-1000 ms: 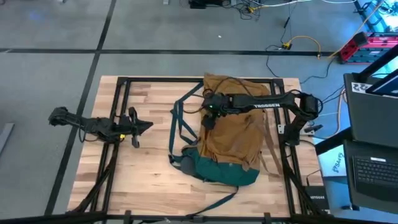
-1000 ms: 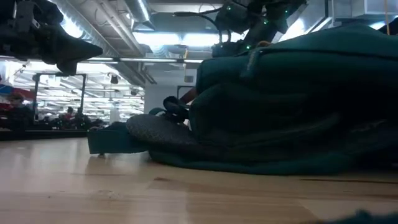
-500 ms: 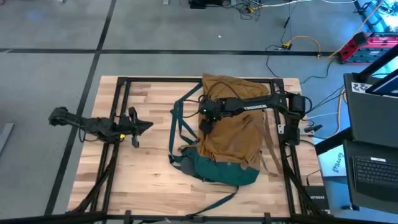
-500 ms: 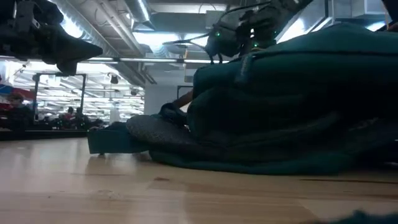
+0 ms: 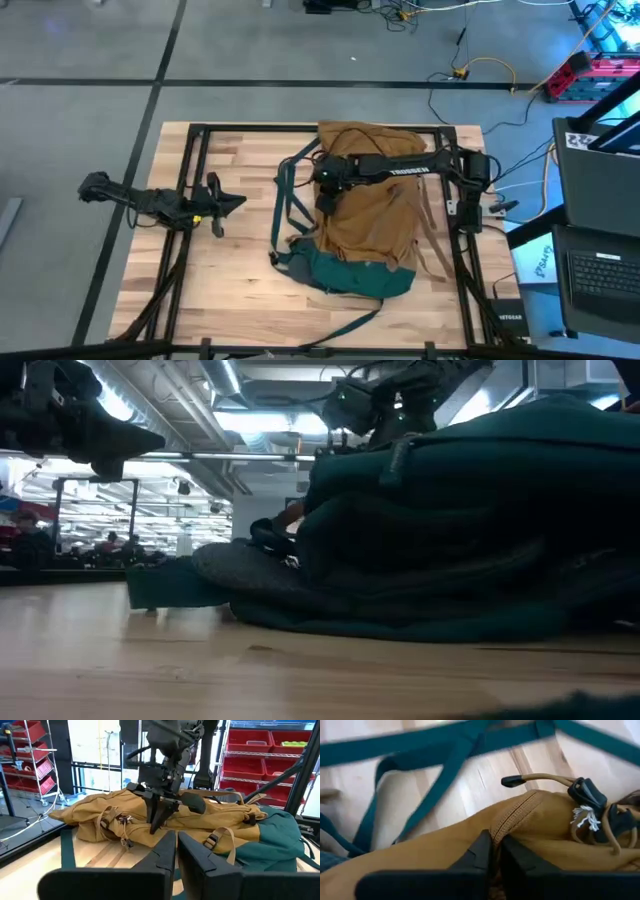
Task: Unpack backpack
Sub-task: Open the brown backpack
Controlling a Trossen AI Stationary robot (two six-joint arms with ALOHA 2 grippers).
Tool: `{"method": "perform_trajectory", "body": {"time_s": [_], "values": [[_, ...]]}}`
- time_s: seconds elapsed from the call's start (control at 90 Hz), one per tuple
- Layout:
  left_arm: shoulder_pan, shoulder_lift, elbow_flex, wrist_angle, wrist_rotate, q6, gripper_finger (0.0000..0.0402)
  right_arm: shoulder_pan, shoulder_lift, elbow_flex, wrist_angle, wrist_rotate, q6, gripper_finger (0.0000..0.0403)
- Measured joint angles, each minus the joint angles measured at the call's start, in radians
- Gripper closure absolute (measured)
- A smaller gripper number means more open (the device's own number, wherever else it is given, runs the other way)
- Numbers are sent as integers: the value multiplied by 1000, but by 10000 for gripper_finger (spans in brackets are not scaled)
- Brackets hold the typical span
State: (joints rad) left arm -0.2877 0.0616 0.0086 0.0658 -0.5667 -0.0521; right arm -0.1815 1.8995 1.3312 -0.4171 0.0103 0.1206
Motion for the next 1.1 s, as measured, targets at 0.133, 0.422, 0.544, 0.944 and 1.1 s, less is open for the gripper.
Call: {"method": "perform_trajectory", "body": {"time_s": [0.133,0.422,0.544,0.944,1.1], "values": [[0,0,0,0,1,3,398,9,1,35,27,-36,-18,400],[0,0,0,0,2,49,398,27,1,103,67,-101,-43,402],[0,16,0,0,4,77,398,45,1,110,81,-115,-48,402],[0,234,0,75,4,129,388,64,1,111,83,-121,-52,402],[0,312,0,192,2,225,332,64,1,111,85,-121,-52,402]]}}
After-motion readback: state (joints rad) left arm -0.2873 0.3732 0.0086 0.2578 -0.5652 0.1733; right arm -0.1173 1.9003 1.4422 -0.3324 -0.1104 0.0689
